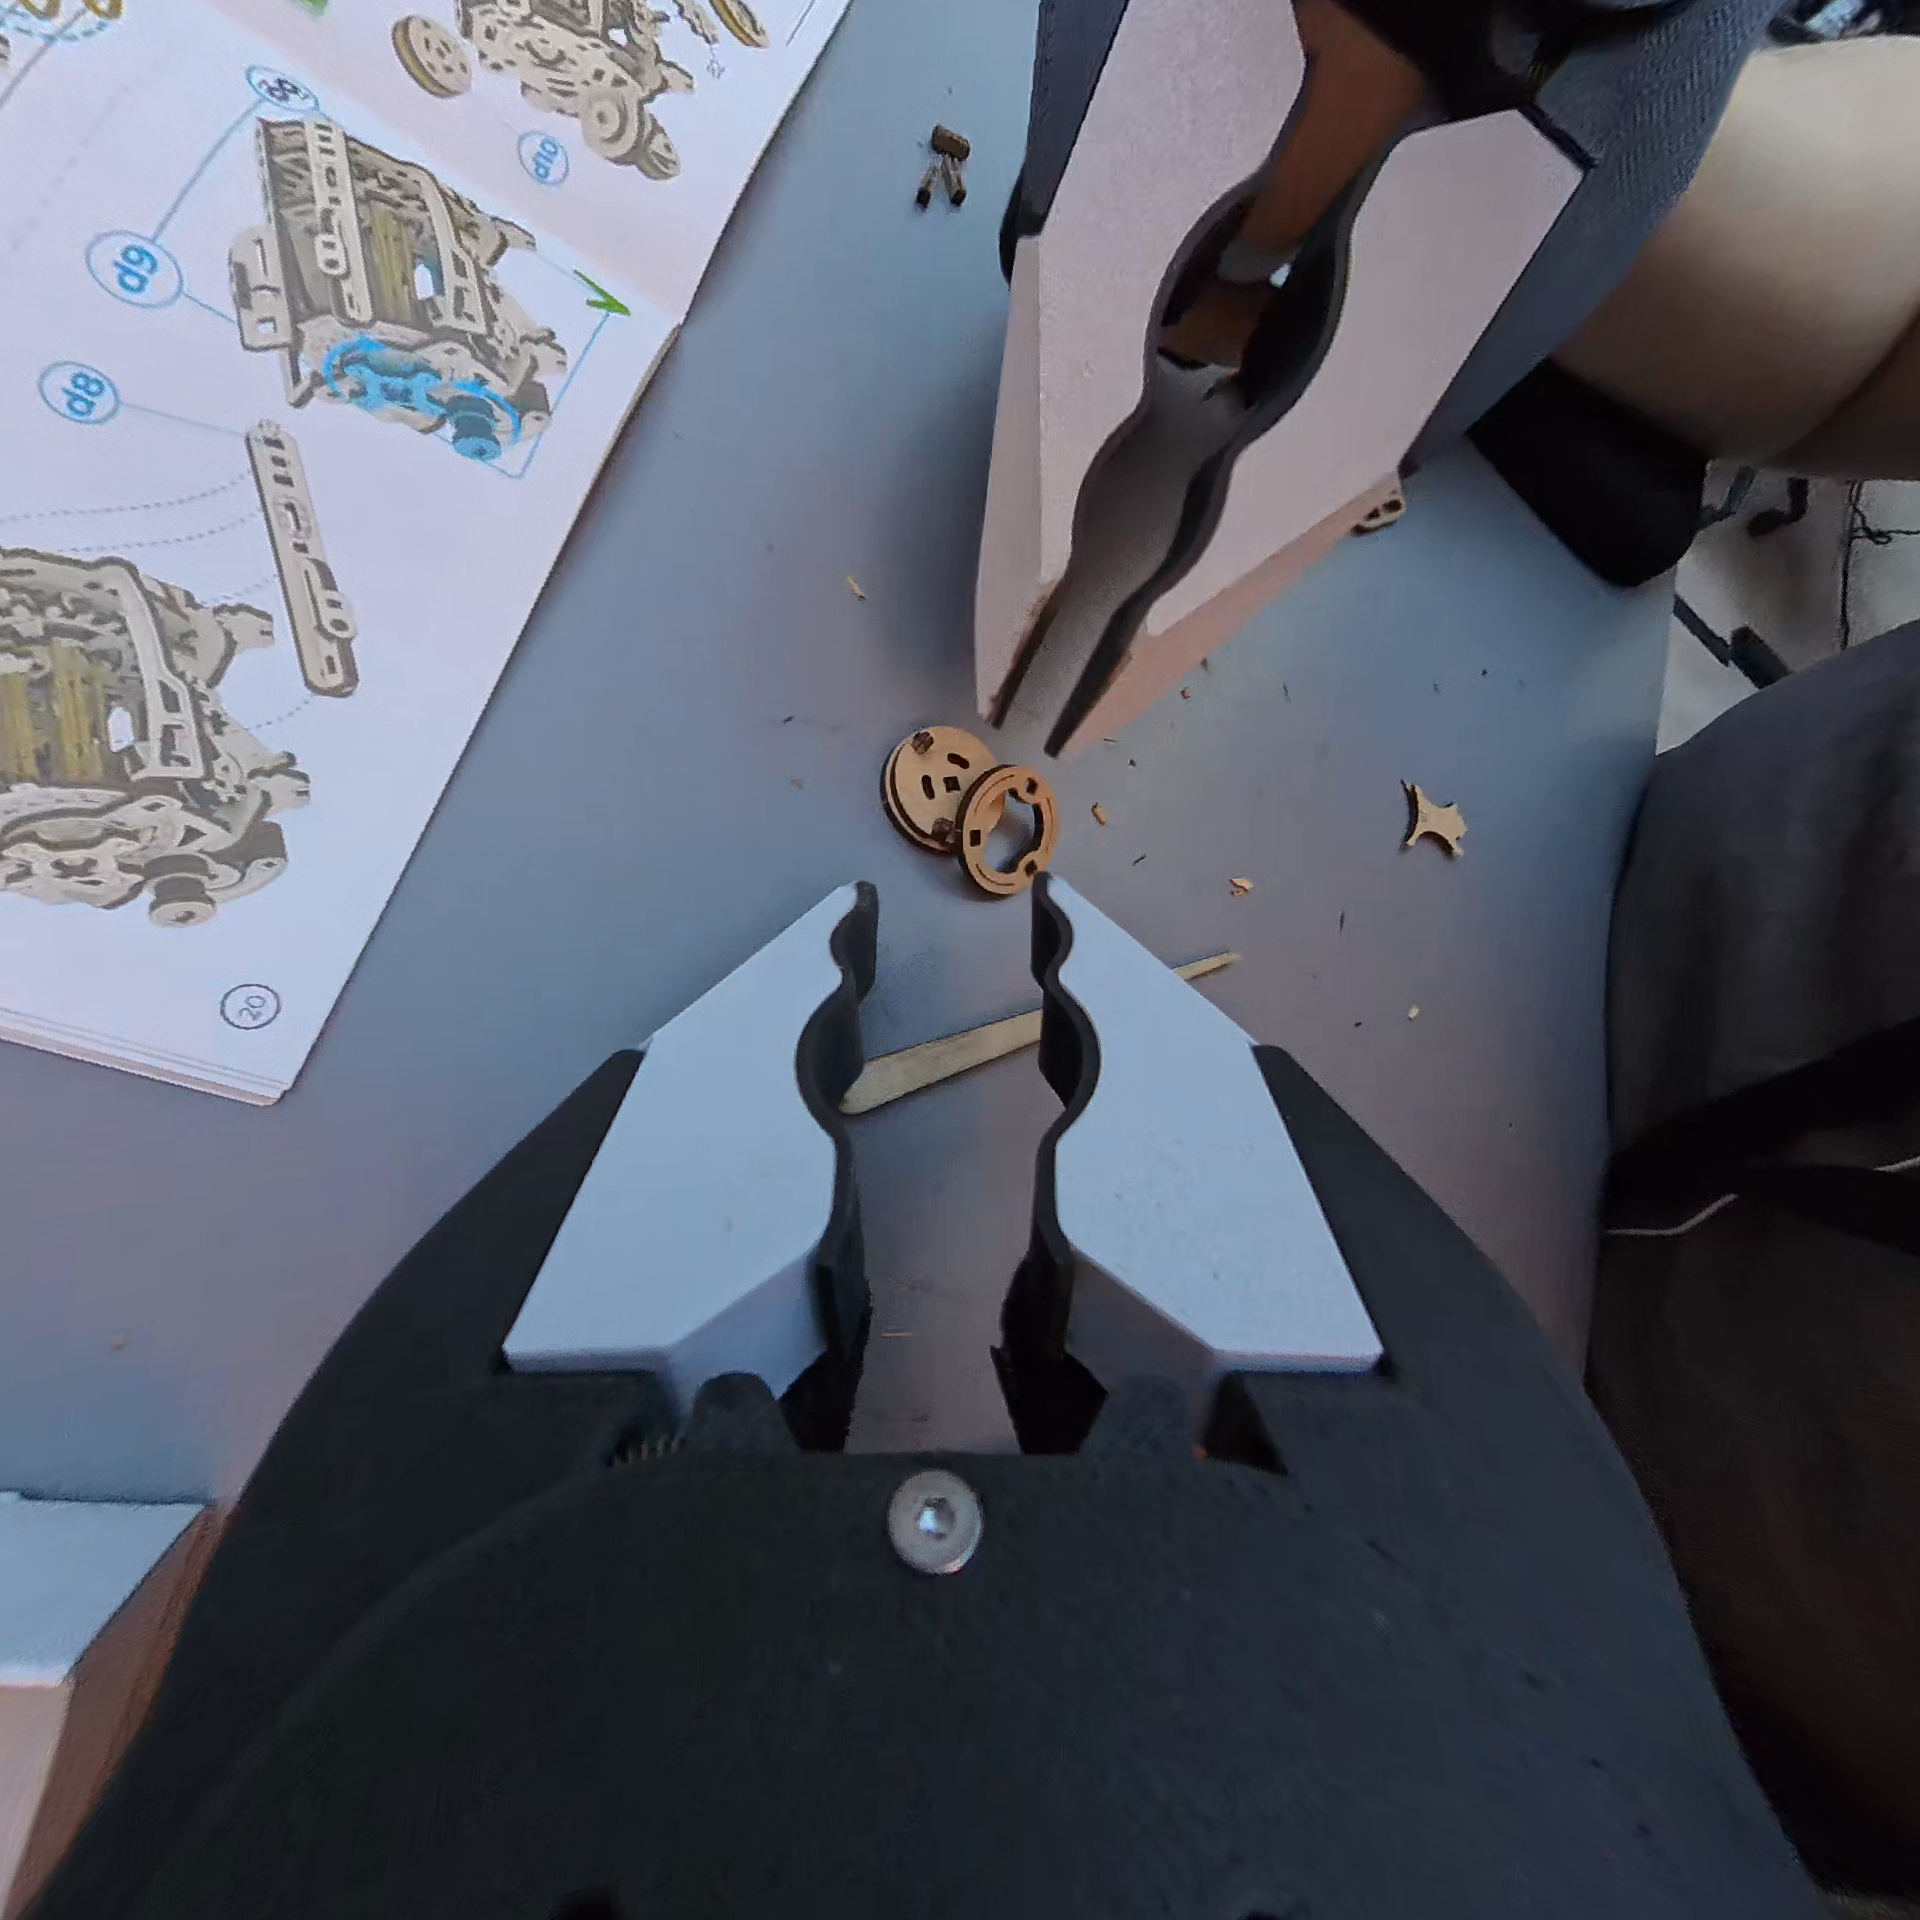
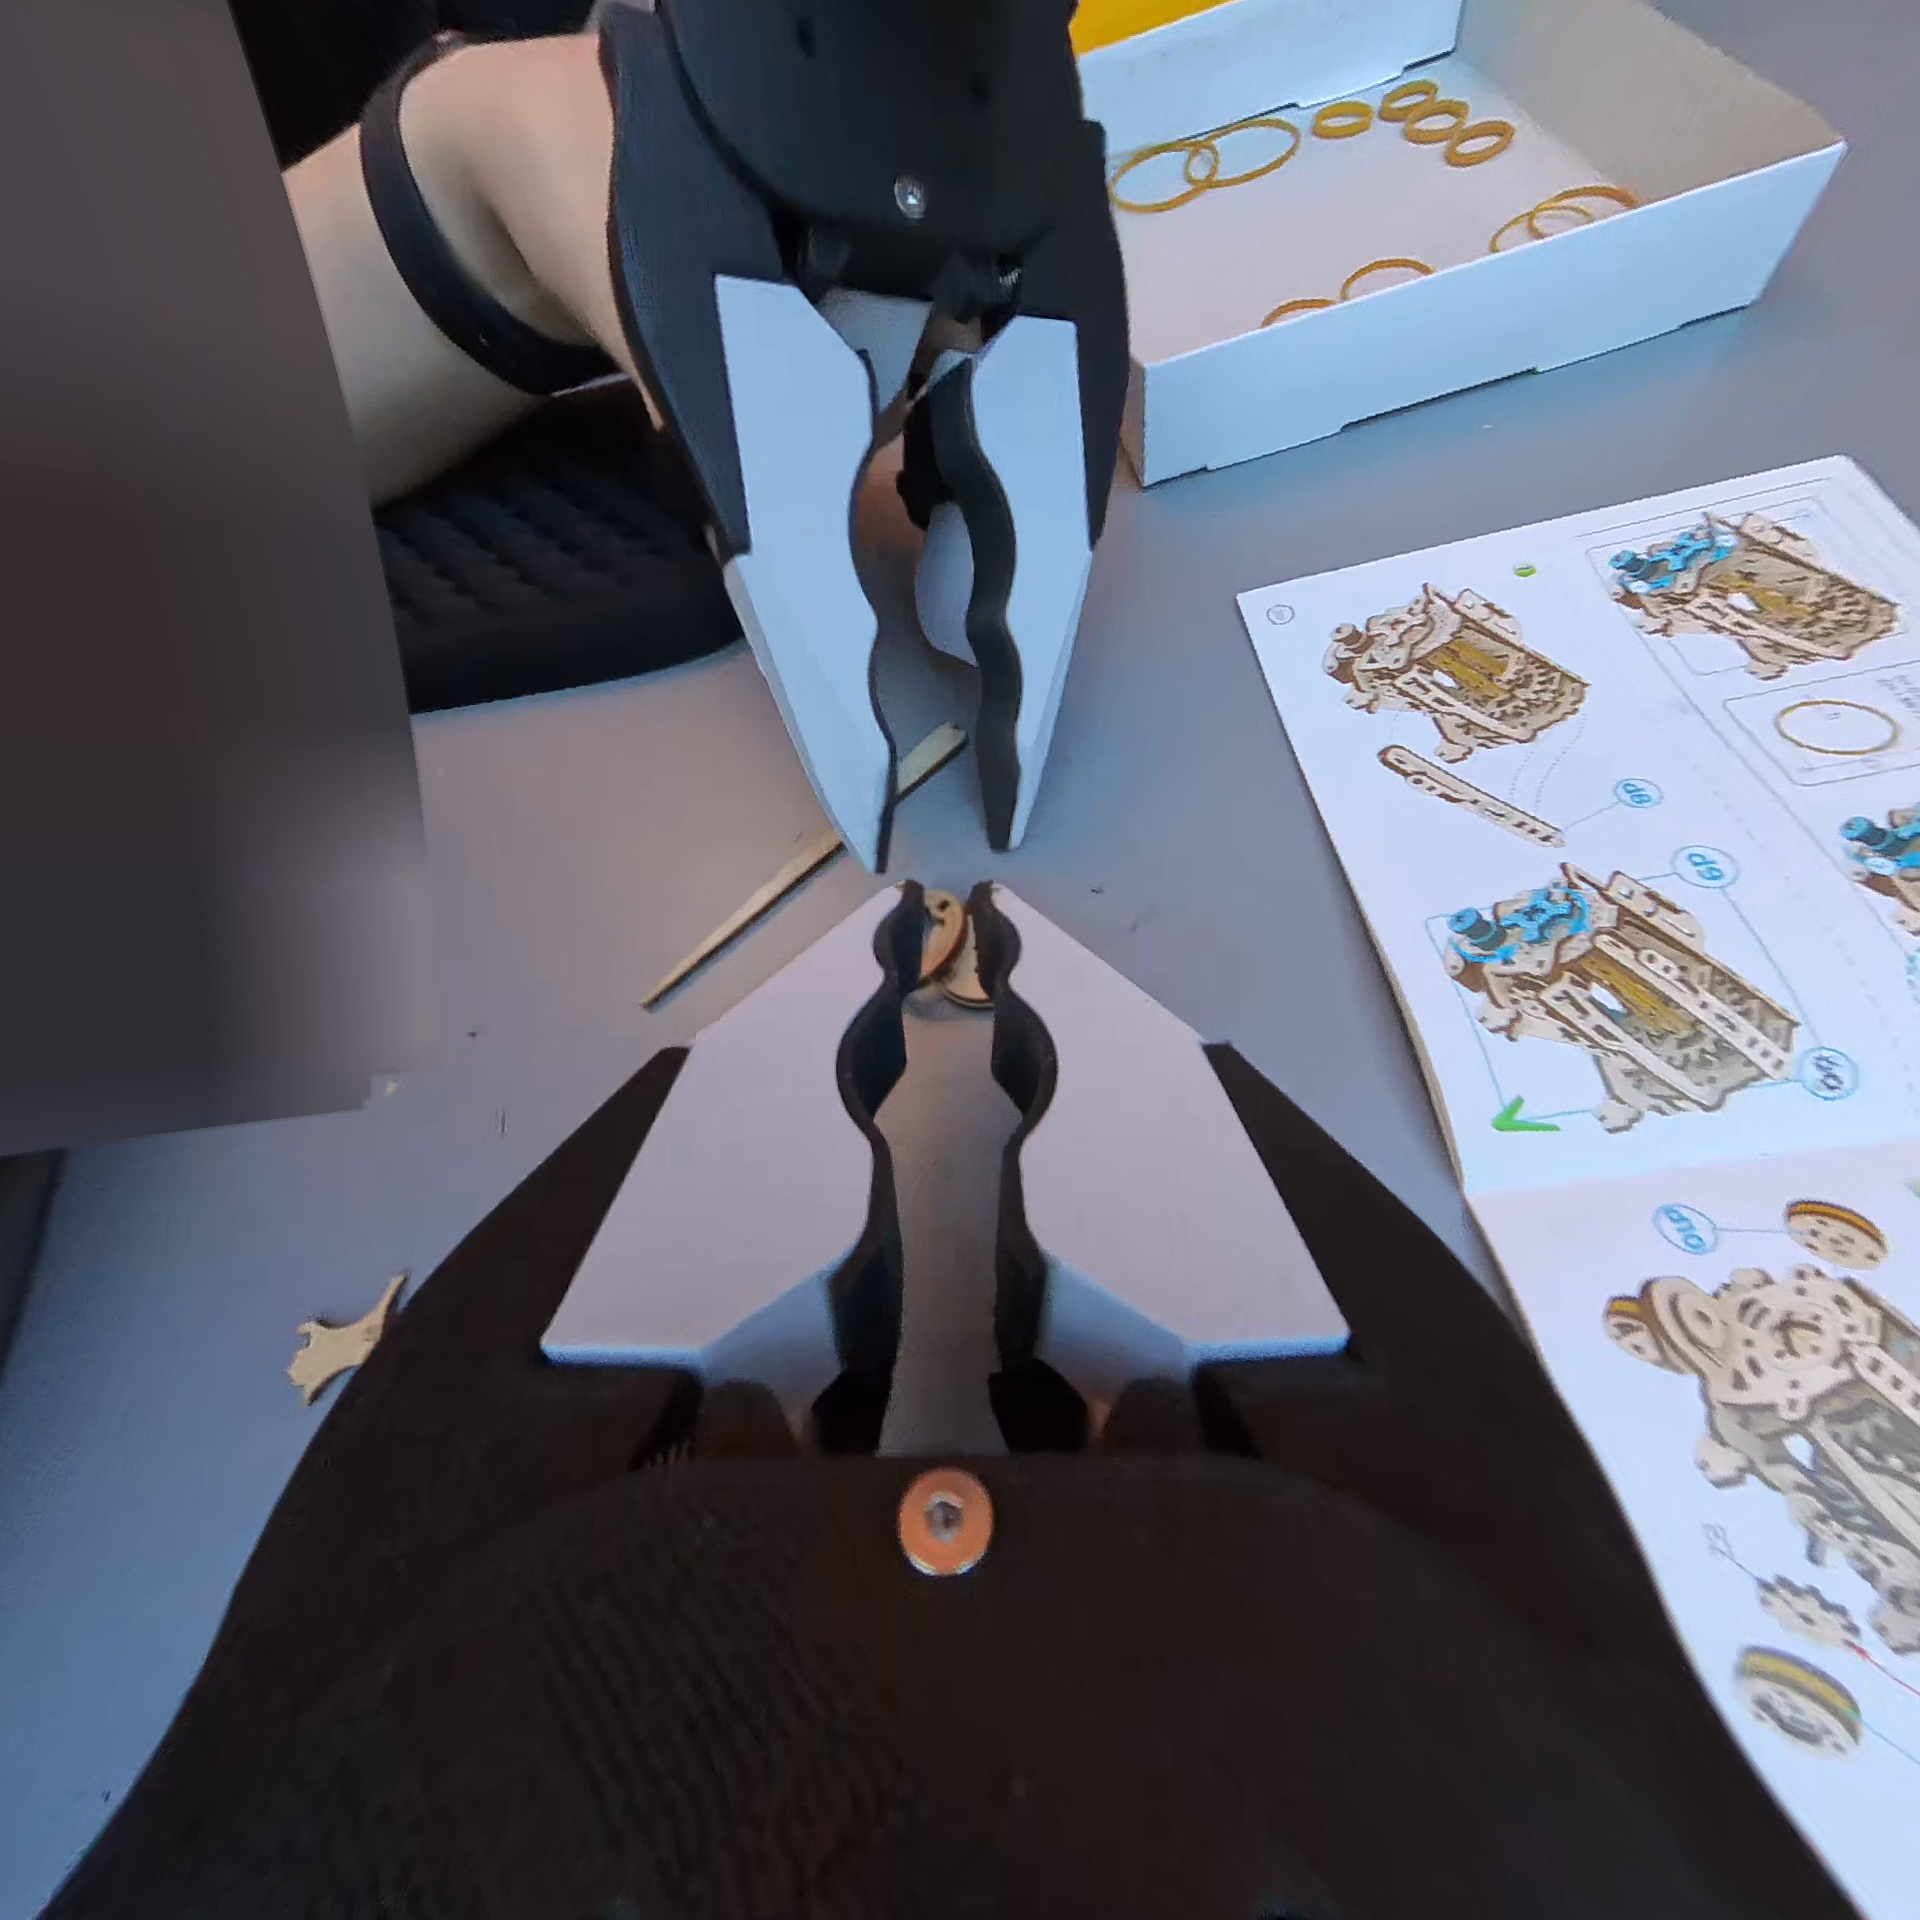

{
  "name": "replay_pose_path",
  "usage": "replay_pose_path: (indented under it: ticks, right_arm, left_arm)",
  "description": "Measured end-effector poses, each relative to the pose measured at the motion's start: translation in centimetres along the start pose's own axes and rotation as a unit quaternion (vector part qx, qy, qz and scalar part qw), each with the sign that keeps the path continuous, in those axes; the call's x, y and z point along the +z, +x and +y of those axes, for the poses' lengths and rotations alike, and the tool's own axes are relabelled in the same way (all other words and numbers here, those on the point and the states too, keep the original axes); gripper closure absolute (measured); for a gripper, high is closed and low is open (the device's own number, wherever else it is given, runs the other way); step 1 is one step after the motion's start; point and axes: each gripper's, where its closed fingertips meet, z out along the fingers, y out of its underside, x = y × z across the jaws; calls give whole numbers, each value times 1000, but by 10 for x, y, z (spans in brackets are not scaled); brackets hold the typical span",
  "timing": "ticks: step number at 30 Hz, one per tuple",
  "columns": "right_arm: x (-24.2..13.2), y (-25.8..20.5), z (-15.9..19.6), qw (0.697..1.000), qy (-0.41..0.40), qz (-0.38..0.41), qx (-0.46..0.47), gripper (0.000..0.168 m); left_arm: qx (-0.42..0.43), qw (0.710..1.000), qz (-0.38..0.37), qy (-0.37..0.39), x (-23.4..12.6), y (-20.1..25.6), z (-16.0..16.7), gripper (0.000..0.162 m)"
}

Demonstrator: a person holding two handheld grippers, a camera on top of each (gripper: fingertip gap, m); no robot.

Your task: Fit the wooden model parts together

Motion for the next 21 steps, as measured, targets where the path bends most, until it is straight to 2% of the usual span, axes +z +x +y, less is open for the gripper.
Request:
replay_pose_path:
  ticks: [5,7,9,11,16,21]
  right_arm:
    - [13,3,12,995,-72,46,-55,154]
    - [17,1,17,993,-89,47,-60,164]
    - [15,0,15,993,-87,51,-54,164]
    - [10,-3,10,996,-65,44,-40,164]
    - [-9,15,-6,996,-7,88,2,165]
    - [-10,15,-18,995,29,100,-9,165]
  left_arm:
    - [-16,1000,23,5,1,3,-1,134]
    - [-20,999,27,7,1,3,-1,135]
    - [-14,999,34,4,2,6,0,134]
    - [-2,999,37,4,2,9,-1,133]
    - [27,997,48,56,-9,19,-19,134]
    - [-71,983,132,102,-19,24,-31,145]
